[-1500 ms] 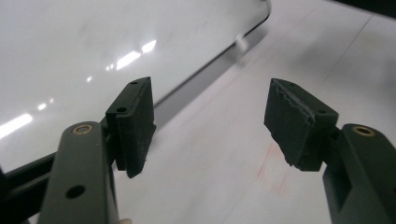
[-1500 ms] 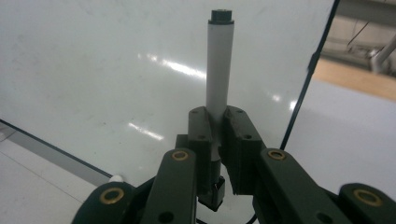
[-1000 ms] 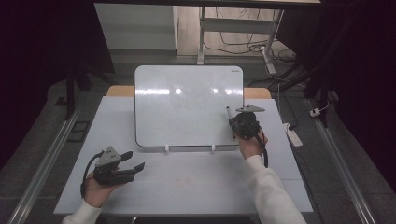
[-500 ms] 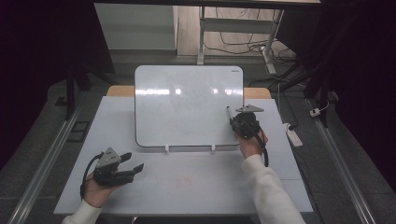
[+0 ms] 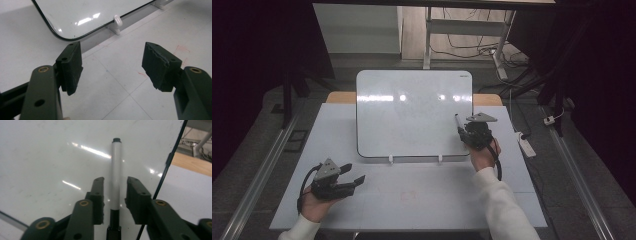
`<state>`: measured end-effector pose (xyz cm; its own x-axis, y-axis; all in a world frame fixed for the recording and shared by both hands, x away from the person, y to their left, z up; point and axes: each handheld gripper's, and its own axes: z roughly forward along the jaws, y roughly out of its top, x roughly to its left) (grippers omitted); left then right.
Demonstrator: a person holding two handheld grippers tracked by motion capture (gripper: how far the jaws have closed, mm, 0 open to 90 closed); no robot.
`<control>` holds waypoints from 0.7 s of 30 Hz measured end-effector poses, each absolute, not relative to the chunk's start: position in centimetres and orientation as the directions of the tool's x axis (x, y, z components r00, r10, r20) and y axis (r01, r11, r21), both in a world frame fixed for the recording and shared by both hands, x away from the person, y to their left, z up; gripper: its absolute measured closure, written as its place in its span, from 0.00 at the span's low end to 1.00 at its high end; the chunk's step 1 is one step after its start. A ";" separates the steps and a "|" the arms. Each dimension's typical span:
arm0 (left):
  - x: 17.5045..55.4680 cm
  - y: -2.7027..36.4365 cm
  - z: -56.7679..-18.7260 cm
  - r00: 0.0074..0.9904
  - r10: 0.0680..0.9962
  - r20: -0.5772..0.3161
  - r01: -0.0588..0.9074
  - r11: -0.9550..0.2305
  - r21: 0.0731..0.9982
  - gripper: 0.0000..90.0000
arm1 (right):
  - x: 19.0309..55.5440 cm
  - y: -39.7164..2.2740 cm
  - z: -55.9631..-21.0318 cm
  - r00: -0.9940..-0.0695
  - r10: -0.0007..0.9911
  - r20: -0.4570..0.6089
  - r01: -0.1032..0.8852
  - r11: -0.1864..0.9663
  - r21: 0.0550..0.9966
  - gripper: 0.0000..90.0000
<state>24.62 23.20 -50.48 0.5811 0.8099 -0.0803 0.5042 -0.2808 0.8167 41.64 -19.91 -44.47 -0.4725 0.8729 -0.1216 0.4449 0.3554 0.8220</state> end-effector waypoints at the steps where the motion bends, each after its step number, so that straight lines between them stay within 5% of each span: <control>1: 24.6 23.3 -50.5 0.581 0.810 -0.079 0.504 -0.282 0.816 0.36 | 41.3 -20.1 -44.4 -0.483 0.867 -0.121 0.435 0.358 0.826 0.68; 8: 24.6 23.9 -51.0 0.567 0.819 -0.086 0.519 -0.274 0.810 0.34 | 38.2 -22.8 -45.0 -0.612 0.788 -0.068 0.359 0.353 0.864 0.55; 21: 25.0 23.6 -51.6 0.578 0.809 -0.106 0.537 -0.280 0.796 0.29 | 32.1 -29.9 -48.6 -0.724 0.689 -0.037 0.301 0.364 0.881 0.52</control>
<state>24.95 23.58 -51.59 0.5784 0.8089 -0.1055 0.5370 -0.2802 0.7957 32.12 -29.92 -48.63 -0.7237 0.6891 -0.0370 0.3012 0.3637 0.8815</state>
